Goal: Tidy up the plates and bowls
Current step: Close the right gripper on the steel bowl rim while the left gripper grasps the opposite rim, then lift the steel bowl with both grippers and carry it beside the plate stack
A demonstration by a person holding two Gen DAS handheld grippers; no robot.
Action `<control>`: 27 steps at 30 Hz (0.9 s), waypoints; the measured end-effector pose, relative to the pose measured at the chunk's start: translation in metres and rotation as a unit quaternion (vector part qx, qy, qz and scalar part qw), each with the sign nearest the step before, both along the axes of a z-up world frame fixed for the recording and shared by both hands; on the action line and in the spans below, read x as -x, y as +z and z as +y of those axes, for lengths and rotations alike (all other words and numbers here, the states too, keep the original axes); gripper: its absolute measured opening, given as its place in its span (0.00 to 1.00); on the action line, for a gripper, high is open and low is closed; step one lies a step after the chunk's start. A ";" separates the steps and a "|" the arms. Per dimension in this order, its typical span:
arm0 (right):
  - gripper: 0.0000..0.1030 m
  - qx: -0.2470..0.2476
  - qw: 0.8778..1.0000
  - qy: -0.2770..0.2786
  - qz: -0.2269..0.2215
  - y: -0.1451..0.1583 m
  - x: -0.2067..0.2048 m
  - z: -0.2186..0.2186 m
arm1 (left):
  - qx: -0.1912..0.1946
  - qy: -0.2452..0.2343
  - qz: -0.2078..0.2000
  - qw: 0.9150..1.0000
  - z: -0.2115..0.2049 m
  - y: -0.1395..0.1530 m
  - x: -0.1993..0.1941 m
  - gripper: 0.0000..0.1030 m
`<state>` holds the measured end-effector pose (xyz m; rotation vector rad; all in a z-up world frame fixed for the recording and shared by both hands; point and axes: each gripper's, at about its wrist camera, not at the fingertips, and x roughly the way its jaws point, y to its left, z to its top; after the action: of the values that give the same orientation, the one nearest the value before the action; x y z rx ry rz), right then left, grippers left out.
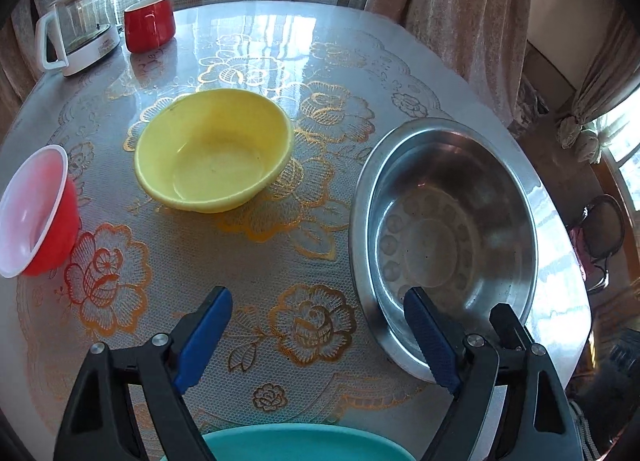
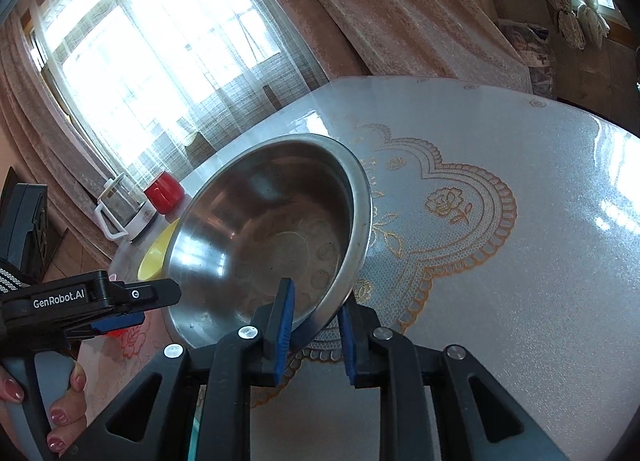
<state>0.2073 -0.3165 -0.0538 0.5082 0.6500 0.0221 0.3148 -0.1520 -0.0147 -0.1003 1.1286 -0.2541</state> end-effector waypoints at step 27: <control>0.21 -0.011 1.000 0.004 0.018 -0.006 -0.003 -0.004 | 0.010 -0.057 -0.018 0.998 -0.015 -0.001 0.002 0.33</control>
<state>0.2101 -0.3206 -0.0598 0.5282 0.6882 0.0267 0.3131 -0.1672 -0.0159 -0.0483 1.0983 -0.3676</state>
